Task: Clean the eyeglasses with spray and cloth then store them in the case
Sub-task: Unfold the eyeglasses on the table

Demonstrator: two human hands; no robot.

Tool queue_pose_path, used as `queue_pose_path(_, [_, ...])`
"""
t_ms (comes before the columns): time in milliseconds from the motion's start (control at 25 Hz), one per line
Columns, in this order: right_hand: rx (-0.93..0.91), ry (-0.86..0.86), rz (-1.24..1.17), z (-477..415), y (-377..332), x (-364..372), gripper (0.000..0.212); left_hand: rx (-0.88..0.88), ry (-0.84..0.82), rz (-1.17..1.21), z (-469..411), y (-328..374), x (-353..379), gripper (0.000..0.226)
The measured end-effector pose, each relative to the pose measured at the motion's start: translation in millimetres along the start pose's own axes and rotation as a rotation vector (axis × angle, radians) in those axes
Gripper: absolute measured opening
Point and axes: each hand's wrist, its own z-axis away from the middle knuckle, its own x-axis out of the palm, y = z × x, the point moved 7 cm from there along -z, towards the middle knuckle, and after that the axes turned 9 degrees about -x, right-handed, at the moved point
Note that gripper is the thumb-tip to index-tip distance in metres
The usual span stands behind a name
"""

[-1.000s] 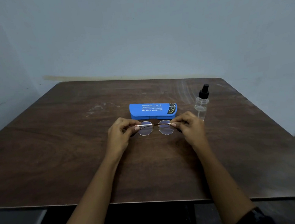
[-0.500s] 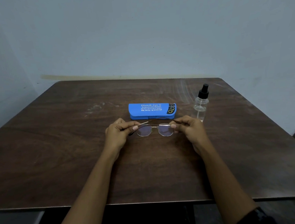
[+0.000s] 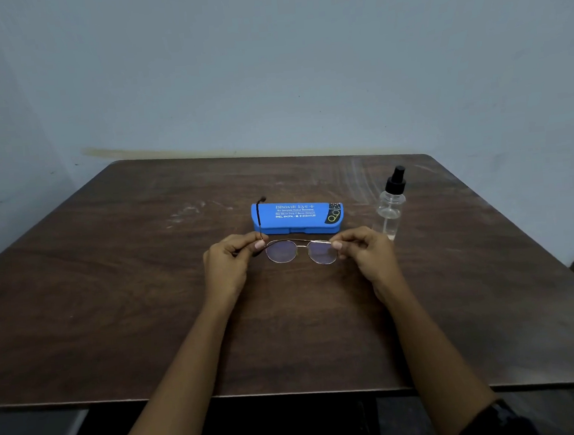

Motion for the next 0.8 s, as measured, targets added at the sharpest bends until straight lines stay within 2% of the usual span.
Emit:
queue_pose_path(200, [-0.331, -0.050, 0.330, 3.4, -25.3, 11.0, 0.010, 0.047, 0.071, 0.013, 1.6, 5.5, -4.6, 0.017])
queue_pose_path(320, [-0.418, -0.007, 0.435, 5.7, -30.6, 8.9, 0.007, 0.080, 0.051, -0.013, 2.5, 7.9, -1.8, 0.017])
queue_pose_path(440, [-0.470, 0.049, 0.516, 7.3, -34.7, 7.1, 0.008, 0.094, 0.035, -0.042, 3.5, 8.6, 0.0, 0.018])
queue_pose_path(600, [-0.498, 0.035, 0.590, 12.3, -40.7, 12.9, 0.009, 0.105, 0.044, -0.042, 4.1, 8.2, -1.0, 0.020])
queue_pose_path(800, [-0.458, 0.042, 0.615, 13.0, -40.3, 14.4, 0.006, 0.048, 0.032, 0.025, 2.7, 3.4, 0.7, 0.016])
